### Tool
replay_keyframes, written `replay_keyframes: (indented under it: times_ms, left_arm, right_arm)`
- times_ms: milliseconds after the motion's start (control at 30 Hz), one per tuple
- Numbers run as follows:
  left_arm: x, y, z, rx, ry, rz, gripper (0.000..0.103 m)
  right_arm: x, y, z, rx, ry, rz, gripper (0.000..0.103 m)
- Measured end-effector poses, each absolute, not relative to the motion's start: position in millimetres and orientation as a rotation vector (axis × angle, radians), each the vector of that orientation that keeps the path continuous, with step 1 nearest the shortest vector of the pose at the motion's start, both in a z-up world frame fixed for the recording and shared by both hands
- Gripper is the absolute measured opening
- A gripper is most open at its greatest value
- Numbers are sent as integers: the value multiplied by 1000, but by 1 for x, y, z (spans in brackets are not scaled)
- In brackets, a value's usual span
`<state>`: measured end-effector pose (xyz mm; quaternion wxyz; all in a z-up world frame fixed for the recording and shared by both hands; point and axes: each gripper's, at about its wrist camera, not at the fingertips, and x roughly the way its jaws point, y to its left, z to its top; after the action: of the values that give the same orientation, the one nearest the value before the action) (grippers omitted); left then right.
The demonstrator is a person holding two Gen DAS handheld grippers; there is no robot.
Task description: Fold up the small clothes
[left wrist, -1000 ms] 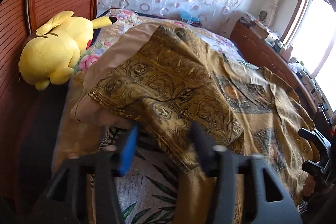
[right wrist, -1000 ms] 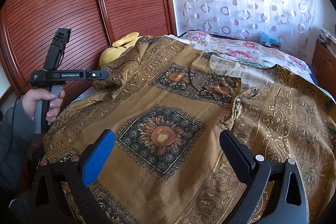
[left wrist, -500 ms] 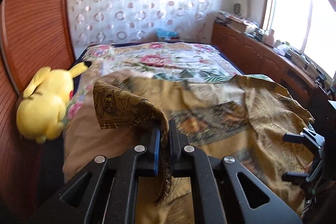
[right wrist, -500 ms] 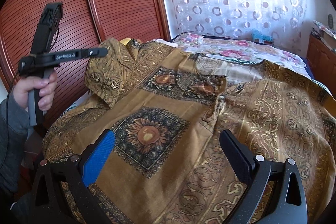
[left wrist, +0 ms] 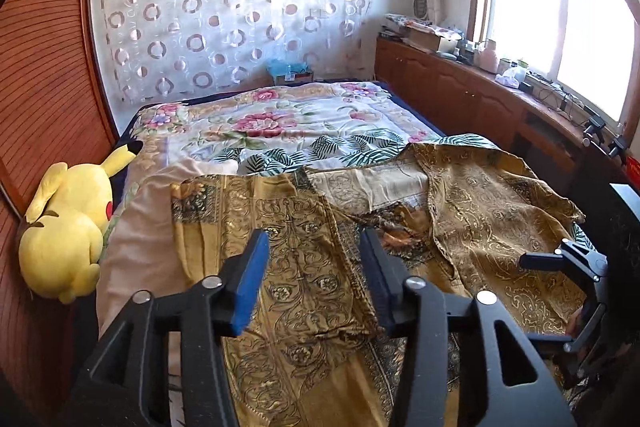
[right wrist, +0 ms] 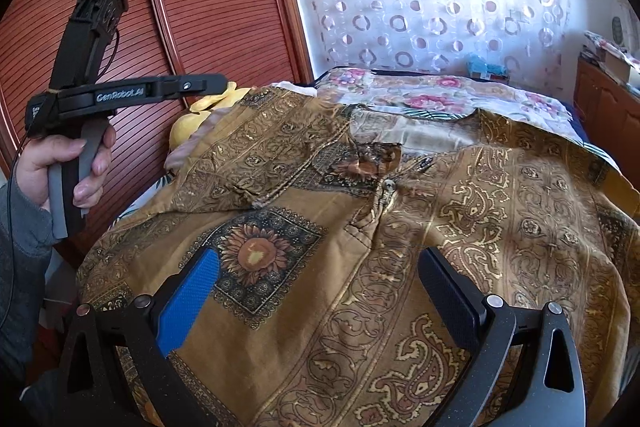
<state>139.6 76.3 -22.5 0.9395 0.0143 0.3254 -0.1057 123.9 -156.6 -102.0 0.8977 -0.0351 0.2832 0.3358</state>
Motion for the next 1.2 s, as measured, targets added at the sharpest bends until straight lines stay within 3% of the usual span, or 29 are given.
replay_keyframes:
  times_ms: [100, 133, 933, 1200]
  left_arm:
    - [132, 81, -28, 13, 665, -216, 77]
    - [131, 80, -30, 10, 668, -215, 79]
    - [140, 29, -117, 21, 882, -237, 80]
    - [141, 23, -120, 61, 896, -218, 80]
  right_arm:
    - [124, -160, -101, -70, 583, 680, 100]
    - [124, -161, -101, -69, 582, 674, 100]
    - [107, -290, -89, -73, 586, 287, 100]
    - [124, -312, -94, -40, 634, 183, 89]
